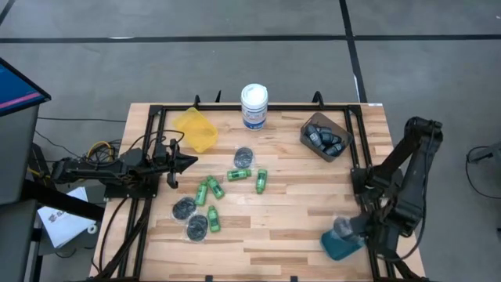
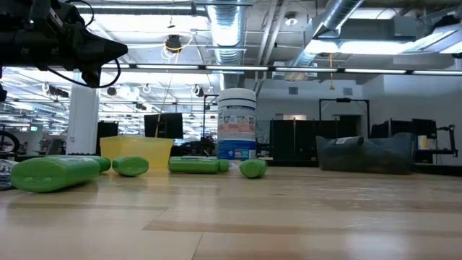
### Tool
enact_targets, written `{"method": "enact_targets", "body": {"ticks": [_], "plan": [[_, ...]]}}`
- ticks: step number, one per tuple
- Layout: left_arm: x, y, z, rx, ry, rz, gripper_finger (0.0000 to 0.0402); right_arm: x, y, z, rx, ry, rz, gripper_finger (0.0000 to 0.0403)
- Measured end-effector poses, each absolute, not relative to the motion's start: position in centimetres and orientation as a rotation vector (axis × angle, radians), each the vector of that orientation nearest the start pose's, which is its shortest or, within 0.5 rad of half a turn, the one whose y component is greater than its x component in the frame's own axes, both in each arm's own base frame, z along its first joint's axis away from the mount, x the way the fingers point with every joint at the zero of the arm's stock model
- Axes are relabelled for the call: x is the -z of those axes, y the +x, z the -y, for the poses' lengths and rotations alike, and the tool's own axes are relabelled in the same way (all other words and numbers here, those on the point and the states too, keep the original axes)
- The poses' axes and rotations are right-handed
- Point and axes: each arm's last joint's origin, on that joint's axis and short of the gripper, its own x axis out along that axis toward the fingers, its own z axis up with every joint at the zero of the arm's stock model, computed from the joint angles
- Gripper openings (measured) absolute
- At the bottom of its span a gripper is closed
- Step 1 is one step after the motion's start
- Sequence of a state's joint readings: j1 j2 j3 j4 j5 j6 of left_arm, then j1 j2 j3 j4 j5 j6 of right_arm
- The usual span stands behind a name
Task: Pick & Place Travel size toiletries
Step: Put the black hairbrush into the blue bin
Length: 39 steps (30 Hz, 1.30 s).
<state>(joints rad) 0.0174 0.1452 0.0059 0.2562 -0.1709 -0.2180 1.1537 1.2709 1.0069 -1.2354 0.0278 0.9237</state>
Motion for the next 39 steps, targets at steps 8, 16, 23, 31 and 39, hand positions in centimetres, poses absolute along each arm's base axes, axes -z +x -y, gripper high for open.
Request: {"method": "enact_targets", "body": {"ticks": [8, 16, 23, 31, 39], "plan": [[-17.8, 10.5, -0.7, -0.175, -0.226, 0.137, 0.0002, -22.8, 8.9, -19.8, -0.321, -0.345, -1.660, 0.0000], [-17.8, 10.5, -0.7, -0.175, -0.226, 0.137, 0.0002, -21.7, 10.0, -20.1, -0.390, -0.476, -1.699, 0.0000], [-17.8, 10.5, -0.7, -0.175, -0.226, 0.137, 0.0002, -22.3, 11.6, -20.3, -0.520, -0.581, -1.688, 0.0000], [-17.8, 10.5, -0.7, -0.175, -0.226, 0.136, 0.0002, -22.4, 13.7, -19.9, -0.589, -0.572, -1.633, 0.0000], [-17.8, 10.5, -0.7, -0.175, -0.226, 0.137, 0.0002, -22.3, 14.4, -19.9, -0.620, -0.534, -1.613, 0.0000]]}}
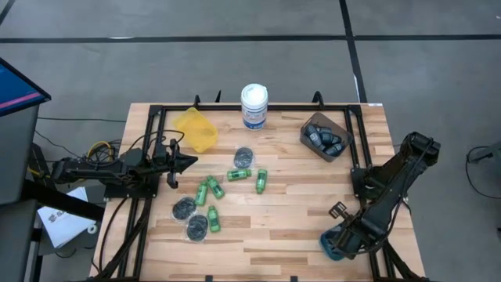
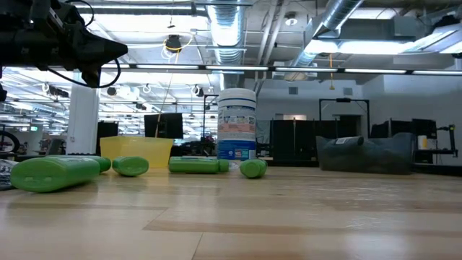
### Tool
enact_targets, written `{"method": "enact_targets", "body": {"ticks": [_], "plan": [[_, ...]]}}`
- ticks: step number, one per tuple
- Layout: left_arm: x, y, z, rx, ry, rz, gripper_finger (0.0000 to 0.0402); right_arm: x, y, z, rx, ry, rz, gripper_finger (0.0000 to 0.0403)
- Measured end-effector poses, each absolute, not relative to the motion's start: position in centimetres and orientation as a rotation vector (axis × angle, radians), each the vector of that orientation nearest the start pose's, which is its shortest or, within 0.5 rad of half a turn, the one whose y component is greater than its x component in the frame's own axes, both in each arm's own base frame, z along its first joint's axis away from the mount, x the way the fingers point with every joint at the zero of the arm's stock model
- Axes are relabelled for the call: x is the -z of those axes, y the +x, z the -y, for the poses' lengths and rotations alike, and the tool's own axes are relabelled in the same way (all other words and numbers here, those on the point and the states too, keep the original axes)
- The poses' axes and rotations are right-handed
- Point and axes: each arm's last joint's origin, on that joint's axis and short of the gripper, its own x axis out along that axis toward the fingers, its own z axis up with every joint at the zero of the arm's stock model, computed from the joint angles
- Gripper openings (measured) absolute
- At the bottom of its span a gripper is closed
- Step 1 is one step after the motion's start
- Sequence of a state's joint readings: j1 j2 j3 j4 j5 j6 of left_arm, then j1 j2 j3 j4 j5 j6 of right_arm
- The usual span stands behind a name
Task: Pick & Place Travel size toiletries
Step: Put the black hairbrush into the blue bin
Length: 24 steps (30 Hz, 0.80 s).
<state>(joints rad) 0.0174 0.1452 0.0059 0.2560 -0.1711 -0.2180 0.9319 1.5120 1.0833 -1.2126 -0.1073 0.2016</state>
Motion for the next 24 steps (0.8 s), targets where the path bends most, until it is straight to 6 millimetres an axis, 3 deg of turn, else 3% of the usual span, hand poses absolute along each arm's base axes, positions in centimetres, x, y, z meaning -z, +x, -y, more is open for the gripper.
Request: {"method": "enact_targets", "body": {"ticks": [13, 24], "plan": [[-17.8, 10.5, -0.7, -0.175, -0.226, 0.137, 0.0002, -19.6, 14.3, -19.9, -0.639, -0.463, -1.577, 0.0000], [-17.8, 10.5, -0.7, -0.174, -0.226, 0.137, 0.0002, -19.3, 14.2, -19.8, -0.588, -0.425, -1.601, 0.0000]]}}
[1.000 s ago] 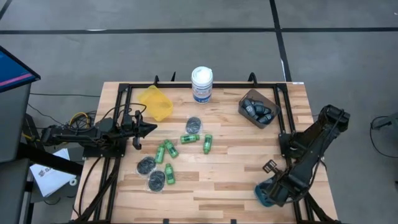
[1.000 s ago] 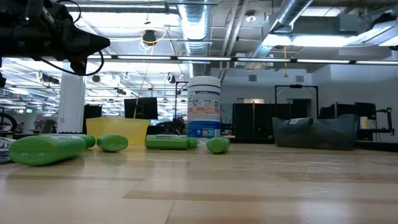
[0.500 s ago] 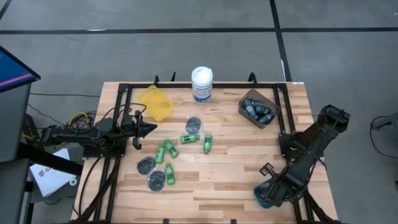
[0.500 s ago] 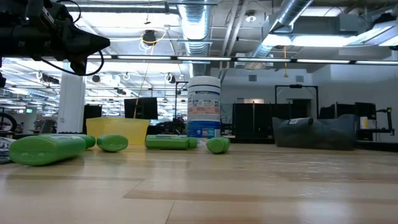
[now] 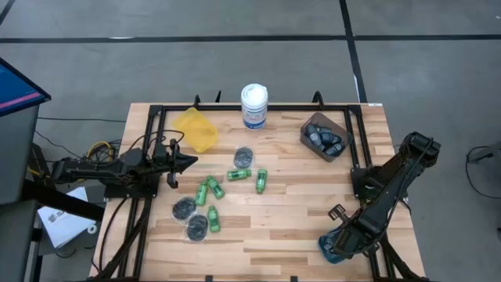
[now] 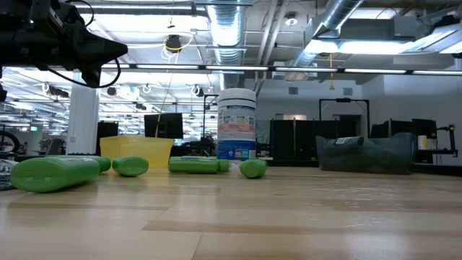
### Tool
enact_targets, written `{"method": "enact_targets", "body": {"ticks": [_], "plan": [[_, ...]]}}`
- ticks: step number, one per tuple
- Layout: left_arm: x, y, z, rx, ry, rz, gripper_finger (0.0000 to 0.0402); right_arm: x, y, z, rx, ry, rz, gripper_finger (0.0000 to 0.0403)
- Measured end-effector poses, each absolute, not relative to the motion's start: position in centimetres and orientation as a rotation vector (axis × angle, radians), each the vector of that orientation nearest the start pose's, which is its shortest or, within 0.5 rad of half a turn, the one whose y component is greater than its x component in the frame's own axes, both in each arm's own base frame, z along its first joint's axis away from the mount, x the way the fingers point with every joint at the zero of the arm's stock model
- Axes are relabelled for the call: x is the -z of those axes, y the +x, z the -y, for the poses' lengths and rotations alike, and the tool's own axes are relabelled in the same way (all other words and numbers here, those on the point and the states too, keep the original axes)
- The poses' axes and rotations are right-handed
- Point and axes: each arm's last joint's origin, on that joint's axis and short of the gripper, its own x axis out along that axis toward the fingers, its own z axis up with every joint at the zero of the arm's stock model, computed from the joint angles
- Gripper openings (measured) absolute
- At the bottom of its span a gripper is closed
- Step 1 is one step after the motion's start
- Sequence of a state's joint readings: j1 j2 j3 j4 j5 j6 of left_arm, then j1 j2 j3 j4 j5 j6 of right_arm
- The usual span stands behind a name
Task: Pick & Place Travel size toiletries
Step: Put the black hairbrush into the blue bin
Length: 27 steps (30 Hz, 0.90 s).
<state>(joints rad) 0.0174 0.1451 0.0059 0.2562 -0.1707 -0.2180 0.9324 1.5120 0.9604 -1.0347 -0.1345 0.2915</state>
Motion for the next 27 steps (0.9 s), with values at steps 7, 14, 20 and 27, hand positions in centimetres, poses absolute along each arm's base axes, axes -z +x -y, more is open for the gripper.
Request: {"method": "enact_targets", "body": {"ticks": [7, 14, 20, 27], "plan": [[-17.8, 10.5, -0.7, -0.175, -0.226, 0.137, 0.0002, -19.3, 14.7, -19.4, -0.453, -0.300, -1.633, 0.0000], [-17.8, 10.5, -0.7, -0.174, -0.226, 0.137, 0.0002, -19.3, 15.0, -19.1, -0.363, -0.220, -1.654, 0.0023], [-17.8, 10.5, -0.7, -0.175, -0.226, 0.137, 0.0002, -19.3, 15.0, -19.0, -0.294, -0.157, -1.667, 0.0079], [-17.8, 10.5, -0.7, -0.174, -0.226, 0.137, 0.0002, -19.9, 15.7, -18.9, -0.189, 0.011, -1.698, 0.0140]]}}
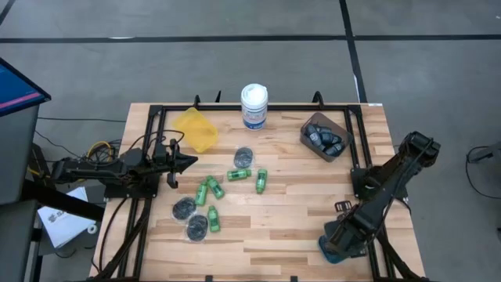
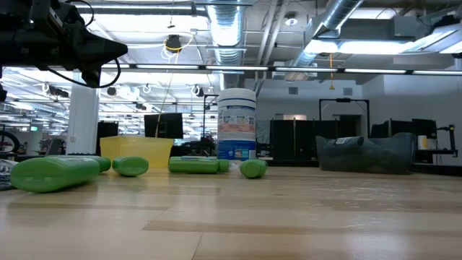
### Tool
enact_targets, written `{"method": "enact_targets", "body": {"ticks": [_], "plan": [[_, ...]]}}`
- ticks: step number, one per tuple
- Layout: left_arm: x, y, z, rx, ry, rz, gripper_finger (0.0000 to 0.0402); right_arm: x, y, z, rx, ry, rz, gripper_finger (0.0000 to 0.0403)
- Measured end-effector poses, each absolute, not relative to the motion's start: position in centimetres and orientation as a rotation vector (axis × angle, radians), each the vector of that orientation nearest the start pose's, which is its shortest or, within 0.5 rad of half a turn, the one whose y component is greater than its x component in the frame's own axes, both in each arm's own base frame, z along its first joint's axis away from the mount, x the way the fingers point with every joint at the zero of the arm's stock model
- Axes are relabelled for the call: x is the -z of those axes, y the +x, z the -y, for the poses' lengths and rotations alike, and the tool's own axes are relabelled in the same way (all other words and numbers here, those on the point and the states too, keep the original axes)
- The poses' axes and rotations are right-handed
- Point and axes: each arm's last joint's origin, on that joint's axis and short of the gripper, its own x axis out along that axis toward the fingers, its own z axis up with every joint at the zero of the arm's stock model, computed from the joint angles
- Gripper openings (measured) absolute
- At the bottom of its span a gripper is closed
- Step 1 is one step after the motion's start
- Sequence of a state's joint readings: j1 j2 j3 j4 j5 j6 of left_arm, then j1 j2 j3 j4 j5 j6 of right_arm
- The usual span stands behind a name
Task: Pick & Place Travel size toiletries
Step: Put the black hairbrush into the blue bin
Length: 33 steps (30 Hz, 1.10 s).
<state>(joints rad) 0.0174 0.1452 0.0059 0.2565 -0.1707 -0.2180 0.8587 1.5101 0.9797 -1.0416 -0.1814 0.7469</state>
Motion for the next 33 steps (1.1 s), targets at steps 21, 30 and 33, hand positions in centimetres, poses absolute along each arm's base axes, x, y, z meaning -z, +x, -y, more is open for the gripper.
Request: {"method": "enact_targets", "body": {"ticks": [21, 30, 33], "plan": [[-17.8, 10.5, -0.7, -0.174, -0.226, 0.138, 0.0002, -19.1, 20.0, -20.2, 0.381, 0.672, -1.692, 0.0016], [-17.9, 10.5, -0.7, -0.174, -0.227, 0.143, 0.0002, -15.3, 20.7, -20.9, 0.504, 0.594, -1.753, 0.0006], [-17.9, 10.5, -0.7, -0.174, -0.227, 0.144, 0.0002, -14.5, 20.8, -21.0, 0.523, 0.579, -1.763, 0.0001]]}}
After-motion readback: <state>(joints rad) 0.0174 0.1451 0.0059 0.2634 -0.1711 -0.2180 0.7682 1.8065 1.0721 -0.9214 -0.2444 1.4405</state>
